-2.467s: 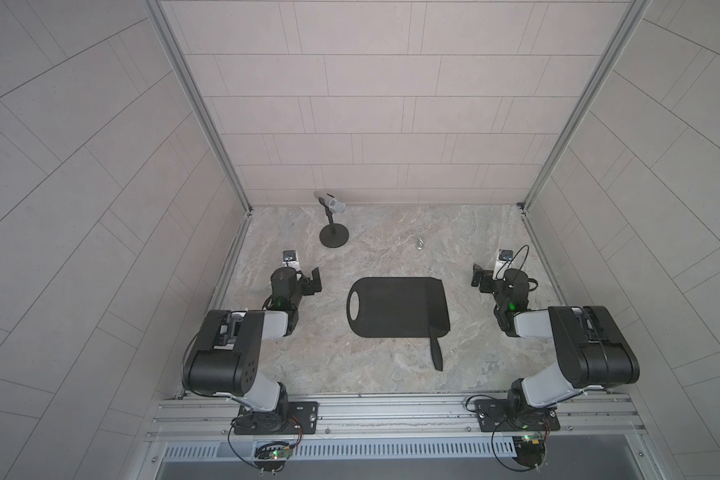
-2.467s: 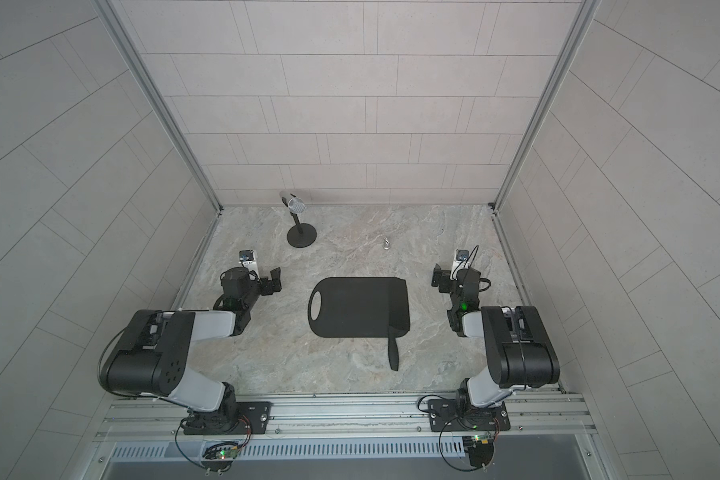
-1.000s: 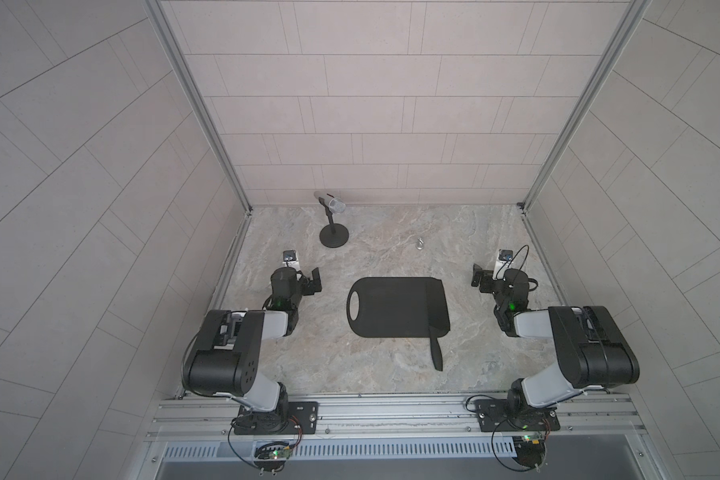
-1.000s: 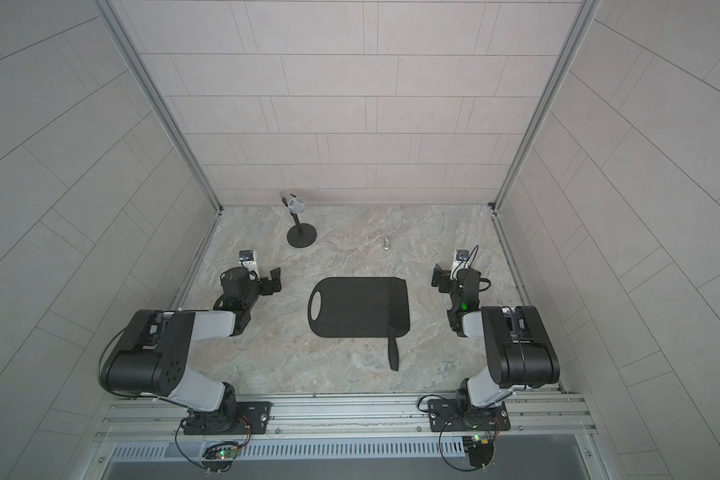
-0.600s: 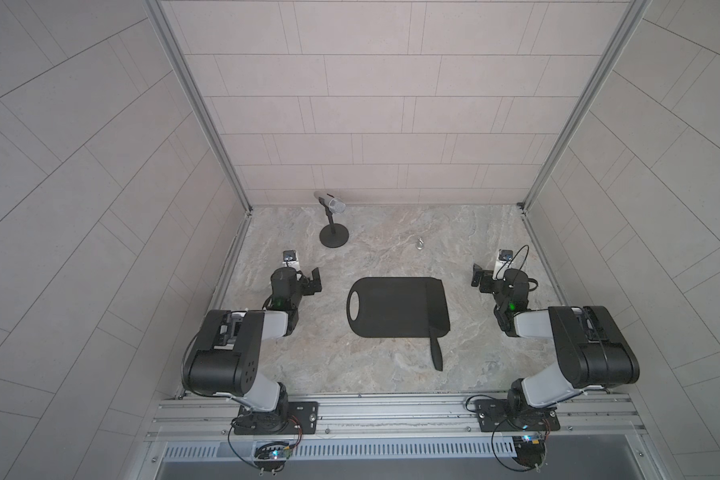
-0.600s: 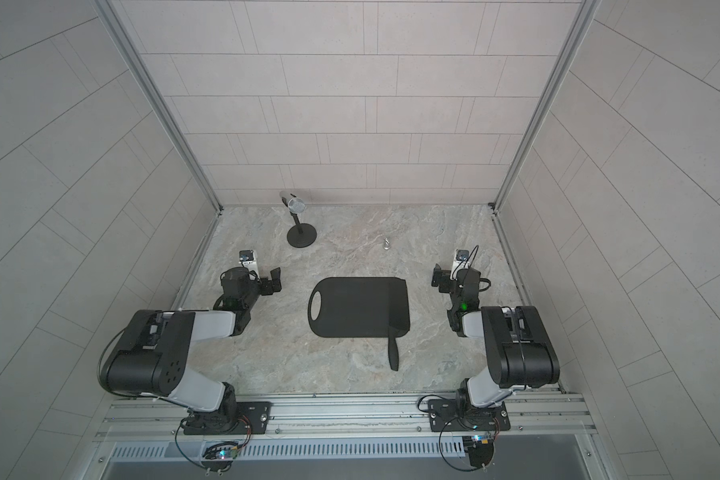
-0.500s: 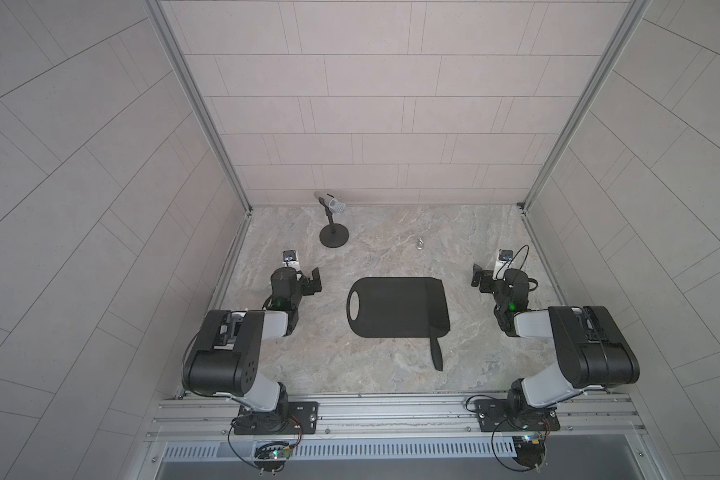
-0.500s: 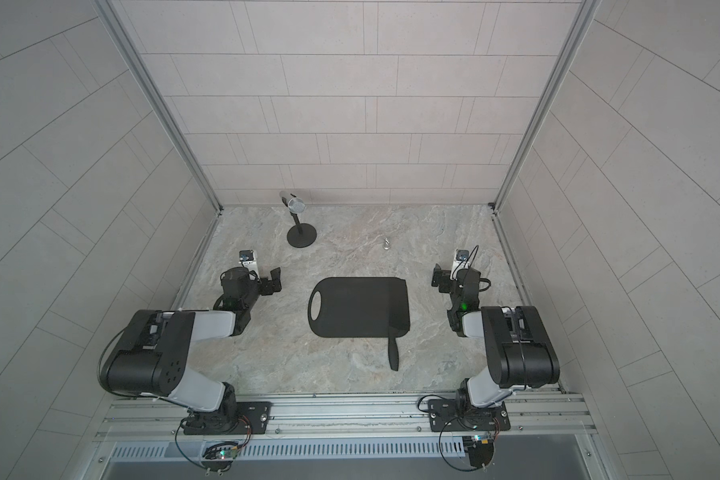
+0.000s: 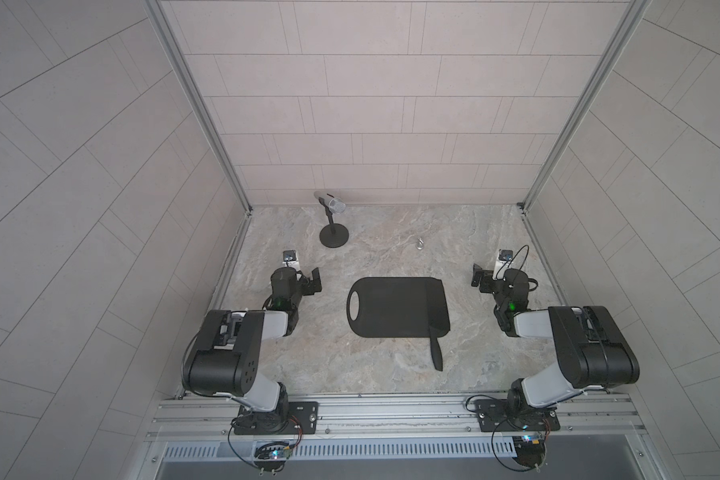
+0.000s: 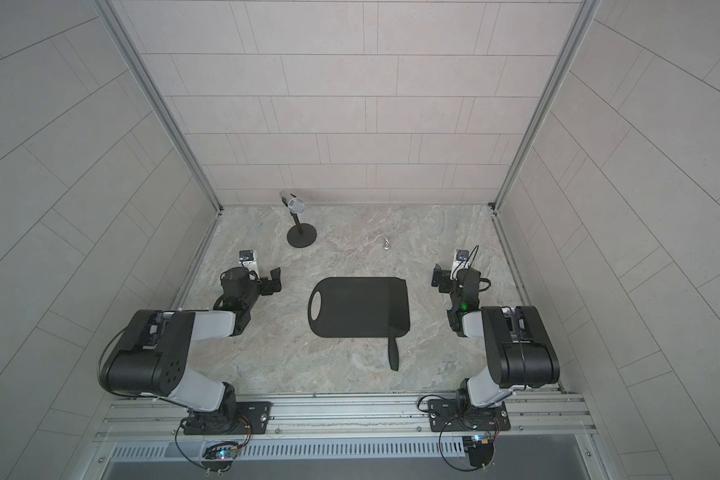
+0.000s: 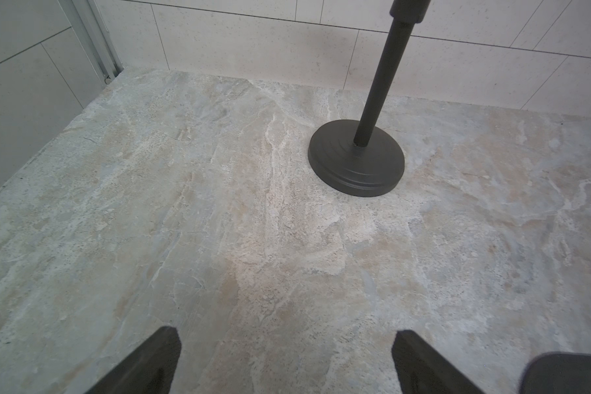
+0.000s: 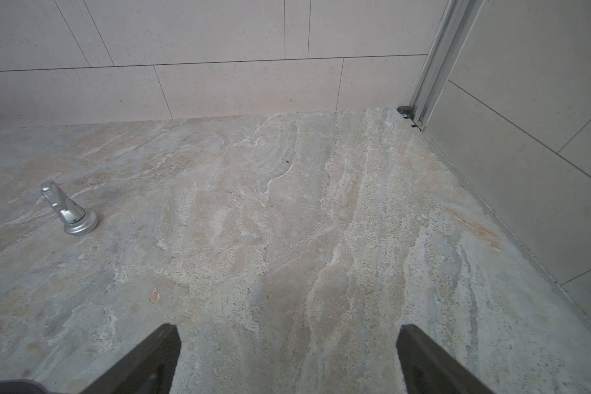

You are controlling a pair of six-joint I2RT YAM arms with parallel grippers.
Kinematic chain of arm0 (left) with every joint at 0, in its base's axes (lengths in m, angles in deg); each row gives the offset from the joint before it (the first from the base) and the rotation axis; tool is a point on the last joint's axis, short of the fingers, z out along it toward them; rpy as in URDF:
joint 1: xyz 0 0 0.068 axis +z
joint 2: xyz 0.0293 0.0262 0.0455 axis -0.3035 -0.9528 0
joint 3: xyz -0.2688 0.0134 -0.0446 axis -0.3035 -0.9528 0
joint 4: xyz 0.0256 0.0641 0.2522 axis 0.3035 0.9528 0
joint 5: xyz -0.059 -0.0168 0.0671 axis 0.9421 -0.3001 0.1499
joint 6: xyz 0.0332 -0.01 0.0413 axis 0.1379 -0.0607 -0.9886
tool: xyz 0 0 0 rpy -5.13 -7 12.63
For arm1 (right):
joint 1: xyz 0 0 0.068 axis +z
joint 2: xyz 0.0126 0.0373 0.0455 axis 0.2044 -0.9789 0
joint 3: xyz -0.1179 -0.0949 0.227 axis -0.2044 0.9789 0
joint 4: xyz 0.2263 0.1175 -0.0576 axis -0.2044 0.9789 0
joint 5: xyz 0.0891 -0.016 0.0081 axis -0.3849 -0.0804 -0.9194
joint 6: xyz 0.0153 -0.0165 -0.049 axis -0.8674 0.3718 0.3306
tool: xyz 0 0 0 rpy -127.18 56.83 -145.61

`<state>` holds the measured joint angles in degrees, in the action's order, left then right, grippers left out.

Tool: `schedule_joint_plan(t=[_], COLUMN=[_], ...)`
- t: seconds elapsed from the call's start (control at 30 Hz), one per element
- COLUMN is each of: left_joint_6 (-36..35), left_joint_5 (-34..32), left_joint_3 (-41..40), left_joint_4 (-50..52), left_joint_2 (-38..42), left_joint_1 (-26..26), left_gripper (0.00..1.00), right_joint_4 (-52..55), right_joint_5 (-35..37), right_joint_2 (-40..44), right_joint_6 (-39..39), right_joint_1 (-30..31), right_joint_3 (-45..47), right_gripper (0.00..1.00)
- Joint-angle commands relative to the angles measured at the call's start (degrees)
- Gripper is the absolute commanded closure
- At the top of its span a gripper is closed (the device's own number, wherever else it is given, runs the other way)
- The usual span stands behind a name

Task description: Align the knife with the edge of the cutting board

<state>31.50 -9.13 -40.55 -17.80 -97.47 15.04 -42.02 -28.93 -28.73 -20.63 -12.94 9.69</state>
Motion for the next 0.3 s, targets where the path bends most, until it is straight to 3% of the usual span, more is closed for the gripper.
schedule_joint_plan(t=[0.0, 0.27], left_joint_6=[-0.53, -0.55], left_joint_5=[0.53, 0.55], left_joint_3=[0.74, 0.74], left_joint_4=[-0.81, -0.88], left_joint_2=[-0.21, -0.16], left_joint_1=[0.14, 0.10], left_gripper=[0.00, 0.00], right_joint_4=[0.03, 0.20], right_joint_5=[-0.02, 0.04], right_joint_2=[0.93, 0.93], right_joint_6=[0.64, 0.48], right_joint_1=[-0.08, -0.08], right_joint_3=[-0.55, -0.61], right_gripper=[0.00, 0.00])
